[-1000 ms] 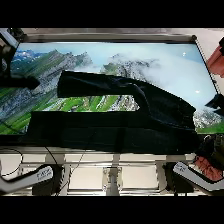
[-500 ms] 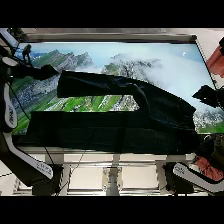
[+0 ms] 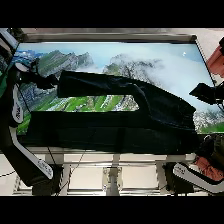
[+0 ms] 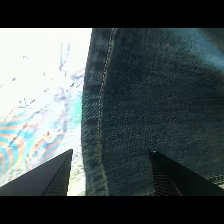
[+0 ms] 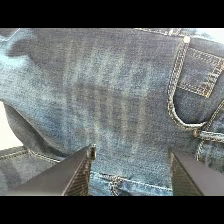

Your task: Fold the clothes and pants, and hang the long-sleeved shirts on hangers.

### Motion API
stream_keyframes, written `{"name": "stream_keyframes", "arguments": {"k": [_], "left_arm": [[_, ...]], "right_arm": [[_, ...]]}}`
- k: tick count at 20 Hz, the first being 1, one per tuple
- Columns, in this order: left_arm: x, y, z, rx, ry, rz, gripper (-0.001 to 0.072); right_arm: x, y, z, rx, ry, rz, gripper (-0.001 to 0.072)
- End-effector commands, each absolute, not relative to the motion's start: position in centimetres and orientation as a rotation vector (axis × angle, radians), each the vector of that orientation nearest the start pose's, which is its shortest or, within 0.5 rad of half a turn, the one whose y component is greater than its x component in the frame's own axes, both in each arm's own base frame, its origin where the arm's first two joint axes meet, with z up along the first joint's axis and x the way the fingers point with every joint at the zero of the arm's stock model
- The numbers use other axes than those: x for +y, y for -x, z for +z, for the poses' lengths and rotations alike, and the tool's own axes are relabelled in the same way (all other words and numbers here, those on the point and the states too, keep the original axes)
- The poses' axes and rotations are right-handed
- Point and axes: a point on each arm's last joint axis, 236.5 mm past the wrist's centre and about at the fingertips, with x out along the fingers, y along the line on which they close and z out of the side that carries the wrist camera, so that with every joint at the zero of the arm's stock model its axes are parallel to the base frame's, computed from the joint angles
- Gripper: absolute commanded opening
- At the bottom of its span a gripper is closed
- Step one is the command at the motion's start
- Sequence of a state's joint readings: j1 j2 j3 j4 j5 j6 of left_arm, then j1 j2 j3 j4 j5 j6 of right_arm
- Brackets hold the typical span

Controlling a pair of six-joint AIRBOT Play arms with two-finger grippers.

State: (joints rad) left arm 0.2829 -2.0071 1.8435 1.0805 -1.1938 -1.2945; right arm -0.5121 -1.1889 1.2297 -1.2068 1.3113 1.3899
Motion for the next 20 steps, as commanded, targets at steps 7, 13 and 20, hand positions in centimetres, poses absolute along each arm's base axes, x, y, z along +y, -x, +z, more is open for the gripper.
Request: {"name": "stream_keyframes", "arguments": {"k": [7,13,20], "left_arm": [[4.2,-54.1,-9.3,1.277,0.368,-0.197,0.0520],[2.7,-53.7,-9.7,1.304,0.349,-0.224,0.0046],[16.0,-49.3,-1.9,1.357,0.113,0.123,0.0026]], "right_arm": [[-10.5,-35.5,7.1,1.139,-0.461,-0.097,0.0516],[-10.5,-35.5,7.1,1.139,-0.462,-0.098,0.0492],[-10.8,-35.7,6.3,1.153,-0.465,-0.099,0.0470]]}}
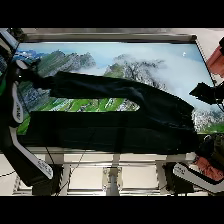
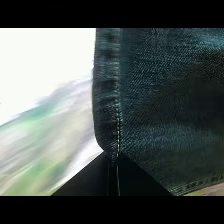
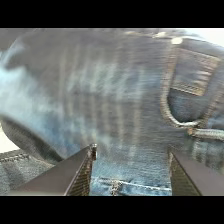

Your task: Fold the clothes and pants, and hang the long-sleeved shirts on hangers.

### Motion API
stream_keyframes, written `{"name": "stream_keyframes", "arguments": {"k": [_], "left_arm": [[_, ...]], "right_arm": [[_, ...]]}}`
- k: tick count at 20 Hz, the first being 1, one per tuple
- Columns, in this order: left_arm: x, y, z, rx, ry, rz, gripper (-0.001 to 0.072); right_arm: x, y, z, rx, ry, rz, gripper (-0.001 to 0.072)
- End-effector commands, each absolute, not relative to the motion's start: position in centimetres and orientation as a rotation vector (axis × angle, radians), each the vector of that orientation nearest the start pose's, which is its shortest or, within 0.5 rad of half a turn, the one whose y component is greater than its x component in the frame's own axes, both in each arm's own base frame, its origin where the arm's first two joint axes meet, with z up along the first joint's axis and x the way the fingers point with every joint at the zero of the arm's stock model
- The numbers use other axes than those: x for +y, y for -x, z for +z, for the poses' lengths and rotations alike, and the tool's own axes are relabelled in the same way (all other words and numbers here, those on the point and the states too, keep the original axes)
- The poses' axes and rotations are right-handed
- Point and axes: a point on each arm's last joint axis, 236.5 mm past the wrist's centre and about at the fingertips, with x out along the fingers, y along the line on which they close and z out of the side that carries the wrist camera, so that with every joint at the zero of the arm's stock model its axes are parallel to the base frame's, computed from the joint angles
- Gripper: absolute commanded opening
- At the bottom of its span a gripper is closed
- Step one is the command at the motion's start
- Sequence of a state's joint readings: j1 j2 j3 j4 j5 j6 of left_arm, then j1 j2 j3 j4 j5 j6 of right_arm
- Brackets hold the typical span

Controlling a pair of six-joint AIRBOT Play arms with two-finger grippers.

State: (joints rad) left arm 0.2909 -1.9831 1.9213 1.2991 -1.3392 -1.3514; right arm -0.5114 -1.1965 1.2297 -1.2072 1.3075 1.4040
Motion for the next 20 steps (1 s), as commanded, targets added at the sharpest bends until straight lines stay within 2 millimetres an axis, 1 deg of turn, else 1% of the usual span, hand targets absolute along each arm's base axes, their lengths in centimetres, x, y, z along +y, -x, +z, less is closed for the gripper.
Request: {"name": "stream_keyframes", "arguments": {"k": [1,2,3,4,5,6,8,9,11,14,15,16,17,20], "left_arm": [[18.7,-48.3,0.0,1.343,0.061,0.200,0.0026],[20.9,-47.3,2.1,1.318,0.037,0.262,0.0026],[22.1,-46.7,3.4,1.292,0.051,0.287,0.0026],[23.1,-46.1,4.3,1.276,0.066,0.309,0.0026],[23.7,-45.5,4.8,1.274,0.076,0.324,0.0026],[24.0,-45.0,4.8,1.285,0.086,0.331,0.0026],[24.0,-44.4,4.4,1.310,0.095,0.329,0.0026],[23.7,-44.5,4.3,1.313,0.097,0.319,0.0027],[23.1,-44.7,4.2,1.314,0.094,0.298,0.0027],[22.7,-44.7,4.1,1.323,0.088,0.288,0.0027],[22.7,-44.7,4.1,1.326,0.089,0.287,0.0027],[22.7,-44.6,4.1,1.329,0.090,0.287,0.0027],[22.7,-44.5,4.1,1.331,0.090,0.289,0.0027],[22.8,-44.3,3.7,1.346,0.084,0.281,0.0027]], "right_arm": [[-11.0,-35.9,5.6,1.168,-0.469,-0.102,0.0470],[-11.3,-36.3,4.5,1.185,-0.478,-0.106,0.0469],[-11.3,-36.6,3.1,1.212,-0.501,-0.103,0.0469],[-11.2,-36.9,1.7,1.239,-0.529,-0.097,0.0468],[-11.1,-37.2,0.1,1.268,-0.555,-0.090,0.0454],[-10.9,-37.5,-1.4,1.296,-0.571,-0.086,0.0410],[-10.4,-38.3,-4.3,1.337,-0.596,-0.077,0.0398],[-9.7,-39.0,-5.6,1.348,-0.608,-0.063,0.0398],[-7.7,-41.0,-7.3,1.331,-0.628,-0.028,0.0398],[-5.2,-43.5,-9.4,1.323,-0.588,0.000,0.0398],[-4.9,-44.1,-9.9,1.326,-0.594,-0.011,0.0397],[-4.7,-44.7,-10.3,1.327,-0.607,-0.026,0.0391],[-4.7,-45.0,-10.6,1.330,-0.615,-0.034,0.0360],[-5.5,-45.1,-10.6,1.342,-0.595,-0.060,0.0360]]}}
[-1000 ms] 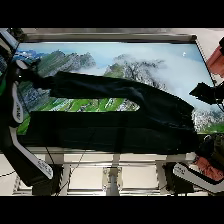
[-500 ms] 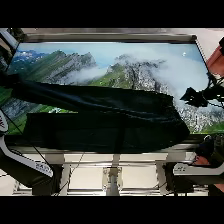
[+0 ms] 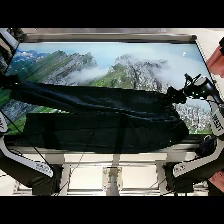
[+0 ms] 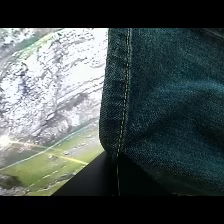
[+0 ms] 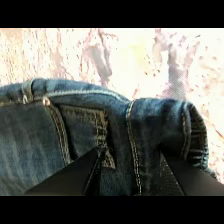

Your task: Fold the clothes and pants, and hang the long-sleeved shirts on hangers.

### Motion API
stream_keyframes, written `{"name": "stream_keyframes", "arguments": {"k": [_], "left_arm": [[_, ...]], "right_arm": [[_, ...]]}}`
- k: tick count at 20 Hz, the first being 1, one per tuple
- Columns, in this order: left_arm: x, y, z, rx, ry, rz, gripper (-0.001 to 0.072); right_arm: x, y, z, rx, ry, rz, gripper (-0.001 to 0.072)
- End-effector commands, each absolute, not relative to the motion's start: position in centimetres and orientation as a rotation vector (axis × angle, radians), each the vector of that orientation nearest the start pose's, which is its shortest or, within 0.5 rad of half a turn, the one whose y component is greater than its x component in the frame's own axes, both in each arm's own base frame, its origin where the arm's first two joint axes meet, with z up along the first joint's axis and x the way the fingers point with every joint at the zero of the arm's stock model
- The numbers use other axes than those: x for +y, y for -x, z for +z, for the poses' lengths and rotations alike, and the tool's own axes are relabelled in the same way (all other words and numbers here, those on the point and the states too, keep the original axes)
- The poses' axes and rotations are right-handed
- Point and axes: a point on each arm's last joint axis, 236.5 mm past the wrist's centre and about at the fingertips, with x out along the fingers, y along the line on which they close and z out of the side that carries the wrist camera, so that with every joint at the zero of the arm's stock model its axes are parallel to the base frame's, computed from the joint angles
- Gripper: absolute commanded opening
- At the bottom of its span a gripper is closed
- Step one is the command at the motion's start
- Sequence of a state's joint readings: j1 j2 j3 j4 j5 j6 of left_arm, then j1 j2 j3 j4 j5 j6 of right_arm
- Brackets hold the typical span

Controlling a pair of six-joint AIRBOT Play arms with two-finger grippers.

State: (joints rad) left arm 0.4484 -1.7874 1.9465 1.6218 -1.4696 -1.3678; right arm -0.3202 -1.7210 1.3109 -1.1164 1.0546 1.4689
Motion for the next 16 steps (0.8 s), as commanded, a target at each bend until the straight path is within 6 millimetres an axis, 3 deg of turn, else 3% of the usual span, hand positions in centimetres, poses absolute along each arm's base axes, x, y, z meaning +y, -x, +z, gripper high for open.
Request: {"name": "stream_keyframes", "arguments": {"k": [1,5,8,12,16], "left_arm": [[22.7,-44.3,3.4,1.355,0.087,0.280,0.0027],[22.5,-43.8,2.0,1.405,0.101,0.268,0.0027],[22.3,-43.5,1.2,1.433,0.109,0.262,0.0027],[22.2,-43.6,0.8,1.440,0.108,0.258,0.0027],[22.2,-43.6,0.4,1.447,0.111,0.256,0.0027]], "right_arm": [[-6.2,-44.9,-10.2,1.356,-0.567,-0.066,0.0360],[-8.7,-45.6,-7.1,1.345,-0.534,-0.078,0.0361],[-9.6,-44.7,-7.5,1.384,-0.488,-0.096,0.0361],[-8.8,-44.4,-8.9,1.426,-0.490,-0.080,0.0361],[-6.2,-45.2,-10.7,1.444,-0.472,-0.039,0.0360]]}}
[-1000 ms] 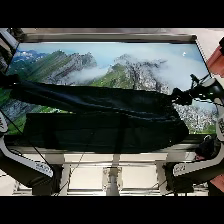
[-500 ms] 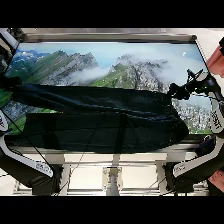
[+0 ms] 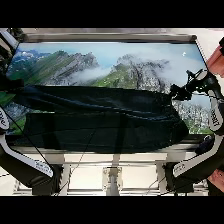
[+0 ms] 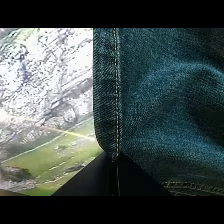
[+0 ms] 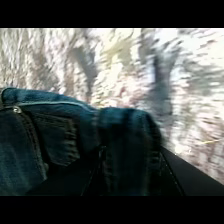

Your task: Fold the clothes and pants, and hang the long-sleeved shirts on hangers.

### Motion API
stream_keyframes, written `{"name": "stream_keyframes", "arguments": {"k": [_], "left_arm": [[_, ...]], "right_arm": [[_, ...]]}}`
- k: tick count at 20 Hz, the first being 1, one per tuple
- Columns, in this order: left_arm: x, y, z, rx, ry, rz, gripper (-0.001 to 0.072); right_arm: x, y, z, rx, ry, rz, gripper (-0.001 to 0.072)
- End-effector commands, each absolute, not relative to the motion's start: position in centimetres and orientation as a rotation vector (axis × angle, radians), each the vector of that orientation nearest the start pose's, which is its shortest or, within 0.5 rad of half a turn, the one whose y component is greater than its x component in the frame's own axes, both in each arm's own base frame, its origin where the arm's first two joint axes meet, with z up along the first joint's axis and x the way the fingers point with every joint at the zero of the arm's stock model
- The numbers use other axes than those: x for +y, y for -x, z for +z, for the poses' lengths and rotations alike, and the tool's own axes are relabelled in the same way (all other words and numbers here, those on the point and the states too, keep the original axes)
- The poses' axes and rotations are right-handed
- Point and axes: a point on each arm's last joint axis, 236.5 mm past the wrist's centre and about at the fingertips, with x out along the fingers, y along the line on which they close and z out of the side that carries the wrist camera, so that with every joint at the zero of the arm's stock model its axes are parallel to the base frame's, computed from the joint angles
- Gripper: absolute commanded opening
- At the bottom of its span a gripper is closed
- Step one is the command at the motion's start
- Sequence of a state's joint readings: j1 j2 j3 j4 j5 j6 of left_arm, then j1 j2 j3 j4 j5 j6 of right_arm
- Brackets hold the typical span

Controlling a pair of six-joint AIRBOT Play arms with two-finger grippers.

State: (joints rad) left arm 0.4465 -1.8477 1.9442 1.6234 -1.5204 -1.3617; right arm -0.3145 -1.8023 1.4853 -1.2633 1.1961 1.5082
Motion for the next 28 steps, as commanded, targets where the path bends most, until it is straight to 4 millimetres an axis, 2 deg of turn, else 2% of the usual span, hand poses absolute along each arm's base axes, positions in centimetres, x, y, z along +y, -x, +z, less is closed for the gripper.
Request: {"name": "stream_keyframes", "arguments": {"k": [1,3,4,6,10,12,14,18,20,22,23,24,25,26,28], "left_arm": [[22.2,-43.6,0.4,1.448,0.111,0.256,0.0027],[22.2,-43.6,0.2,1.451,0.112,0.255,0.0028],[22.2,-43.6,0.1,1.453,0.112,0.254,0.0027],[22.4,-43.9,0.1,1.441,0.109,0.257,0.0027],[23.0,-44.8,0.3,1.395,0.097,0.269,0.0027],[22.7,-46.3,0.5,1.344,0.087,0.259,0.0027],[21.9,-48.3,0.9,1.270,0.083,0.236,0.0027],[20.8,-51.5,1.6,1.166,0.037,0.218,0.0026],[20.2,-51.1,0.1,1.215,0.045,0.203,0.0026],[19.5,-49.8,-2.6,1.316,0.068,0.180,0.0030],[19.0,-49.2,-3.8,1.360,0.083,0.174,0.0133],[18.6,-48.8,-4.8,1.396,0.098,0.171,0.0380],[18.4,-48.5,-5.1,1.413,0.102,0.168,0.0473],[18.2,-48.3,-5.1,1.426,0.103,0.163,0.0472],[17.9,-47.6,-3.9,1.435,0.103,0.159,0.0472]], "right_arm": [[-5.5,-45.5,-11.0,1.443,-0.466,-0.028,0.0323],[-4.4,-46.3,-11.3,1.422,-0.448,-0.011,0.0049],[-4.1,-47.1,-11.0,1.394,-0.446,-0.007,0.0018],[-4.3,-49.2,-9.8,1.317,-0.457,-0.017,0.0018],[-7.9,-54.5,-4.7,1.098,-0.485,-0.125,0.0017],[-9.1,-57.0,-2.0,0.979,-0.514,-0.159,0.0016],[-10.1,-58.8,-0.2,0.881,-0.542,-0.191,0.0017],[-11.6,-59.5,0.2,0.829,-0.513,-0.239,0.0016],[-11.8,-58.8,-1.0,0.872,-0.500,-0.255,0.0018],[-11.3,-57.7,-3.4,0.961,-0.503,-0.252,0.0018],[-10.9,-56.9,-4.7,1.014,-0.509,-0.251,0.0041],[-10.5,-56.2,-5.6,1.058,-0.518,-0.248,0.0194],[-10.2,-55.5,-6.1,1.097,-0.504,-0.236,0.0396],[-9.9,-54.8,-6.0,1.136,-0.476,-0.211,0.0422],[-10.0,-53.5,-4.7,1.207,-0.420,-0.171,0.0422]]}}
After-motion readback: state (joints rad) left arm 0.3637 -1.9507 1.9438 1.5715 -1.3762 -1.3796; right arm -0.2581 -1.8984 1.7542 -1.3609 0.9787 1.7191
